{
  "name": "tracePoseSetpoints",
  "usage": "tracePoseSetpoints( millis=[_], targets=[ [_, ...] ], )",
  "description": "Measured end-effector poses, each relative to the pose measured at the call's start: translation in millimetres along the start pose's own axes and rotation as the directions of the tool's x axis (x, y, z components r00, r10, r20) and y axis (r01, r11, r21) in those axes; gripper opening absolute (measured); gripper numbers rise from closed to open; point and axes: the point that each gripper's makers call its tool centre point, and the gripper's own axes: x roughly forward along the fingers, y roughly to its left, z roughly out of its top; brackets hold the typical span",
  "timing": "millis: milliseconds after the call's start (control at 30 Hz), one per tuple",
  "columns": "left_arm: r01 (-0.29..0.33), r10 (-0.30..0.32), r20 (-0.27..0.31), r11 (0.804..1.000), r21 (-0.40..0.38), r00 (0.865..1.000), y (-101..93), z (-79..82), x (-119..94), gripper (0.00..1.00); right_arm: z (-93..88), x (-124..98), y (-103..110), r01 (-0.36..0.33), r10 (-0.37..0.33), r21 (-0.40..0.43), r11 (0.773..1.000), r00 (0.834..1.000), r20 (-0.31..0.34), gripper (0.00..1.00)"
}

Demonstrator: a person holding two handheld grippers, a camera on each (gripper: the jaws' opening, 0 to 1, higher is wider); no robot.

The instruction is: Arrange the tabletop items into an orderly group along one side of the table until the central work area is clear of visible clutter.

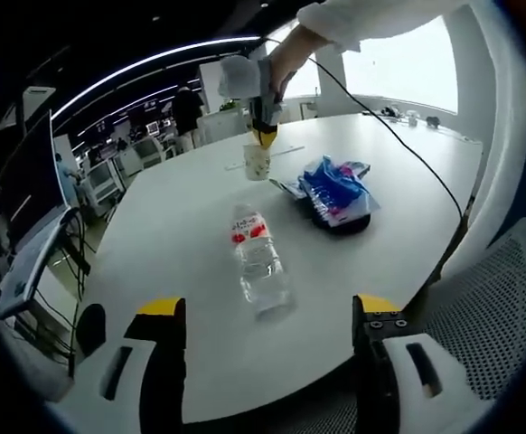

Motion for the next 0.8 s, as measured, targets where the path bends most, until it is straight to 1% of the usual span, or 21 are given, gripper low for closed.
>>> tracePoseSetpoints(
  millis=[100,233,367,467,667,800],
  targets=[
    [0.001,-0.001,0.0,1.0,0.001,1.0,-0.2,0.0,0,0.76,-2.0,1,5,-0.005,0.005,-0.02,1.0,1.0,-0.021,0.0],
    [0.002,-0.002,0.0,1.0,0.0,1.0,-0.7,0.1,-1,0.75,-3.8,7,8,-0.015,0.014,-0.023,1.0,0.999,-0.037,0.0],
    [0.004,-0.004,0.0,1.0,-0.001,1.0,-1.3,0.0,-1,0.75,-2.3,10,12,-0.021,0.019,-0.044,0.999,0.999,-0.047,0.0],
    [0.007,-0.007,-0.001,1.0,0.0,1.0,-1.9,-0.3,-1,0.75,0.8,7,18,-0.026,0.024,-0.042,0.999,0.999,-0.045,0.0],
    [0.006,-0.006,0.0,1.0,-0.001,1.0,-1.6,-0.3,-1,0.75,2.7,10,18,-0.031,0.029,-0.038,0.999,0.999,-0.044,0.0],
    [0.004,-0.004,0.001,1.0,-0.003,1.0,-0.9,-0.2,-1,0.74,7.2,7,25,-0.031,0.03,-0.027,0.999,0.999,-0.038,0.0]
  ],
)
